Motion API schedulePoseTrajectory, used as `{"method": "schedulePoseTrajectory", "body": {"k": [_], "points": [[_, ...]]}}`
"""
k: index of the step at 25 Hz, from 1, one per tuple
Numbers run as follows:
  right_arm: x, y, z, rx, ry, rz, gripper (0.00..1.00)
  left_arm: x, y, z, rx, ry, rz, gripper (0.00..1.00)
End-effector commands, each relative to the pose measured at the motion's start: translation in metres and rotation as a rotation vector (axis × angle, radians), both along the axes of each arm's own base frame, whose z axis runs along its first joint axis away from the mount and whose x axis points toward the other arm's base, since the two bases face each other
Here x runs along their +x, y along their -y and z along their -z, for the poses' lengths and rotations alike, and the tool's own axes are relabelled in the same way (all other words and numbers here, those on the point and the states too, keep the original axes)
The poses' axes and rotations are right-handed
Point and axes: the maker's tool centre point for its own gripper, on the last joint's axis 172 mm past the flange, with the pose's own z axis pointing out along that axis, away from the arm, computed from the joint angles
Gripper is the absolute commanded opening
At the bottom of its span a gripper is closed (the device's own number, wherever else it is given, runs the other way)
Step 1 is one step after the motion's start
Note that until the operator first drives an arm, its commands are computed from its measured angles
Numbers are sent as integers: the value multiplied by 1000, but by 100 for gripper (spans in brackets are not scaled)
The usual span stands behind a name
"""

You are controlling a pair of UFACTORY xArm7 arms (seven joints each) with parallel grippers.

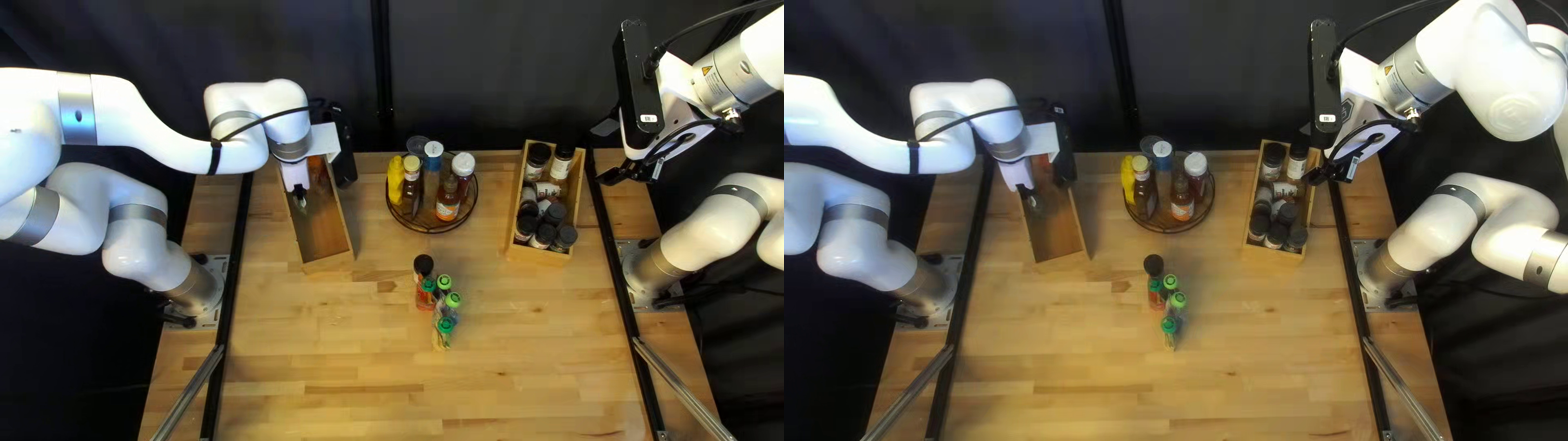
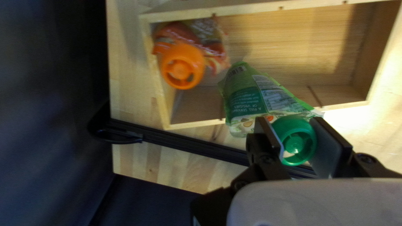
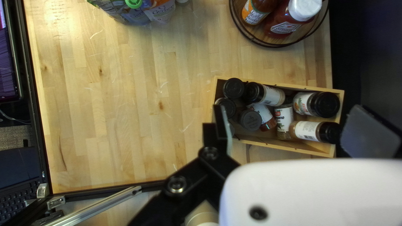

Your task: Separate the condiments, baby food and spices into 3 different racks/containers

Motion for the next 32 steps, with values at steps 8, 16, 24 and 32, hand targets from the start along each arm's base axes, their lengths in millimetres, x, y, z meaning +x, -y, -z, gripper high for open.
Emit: {"method": "schedulePoseTrajectory", "body": {"k": [8, 16, 24, 32], "points": [[0, 0, 0, 0, 0, 0, 100, -8, -12, 20, 19, 5, -35, 100], [0, 0, 0, 0, 0, 0, 100, 23, 51, -16, -11, 52, 41, 100], [0, 0, 0, 0, 0, 0, 100, 103, 159, -25, -134, 71, 294, 100], [0, 0, 0, 0, 0, 0, 100, 170, 226, -6, -133, 101, 470, 100]]}}
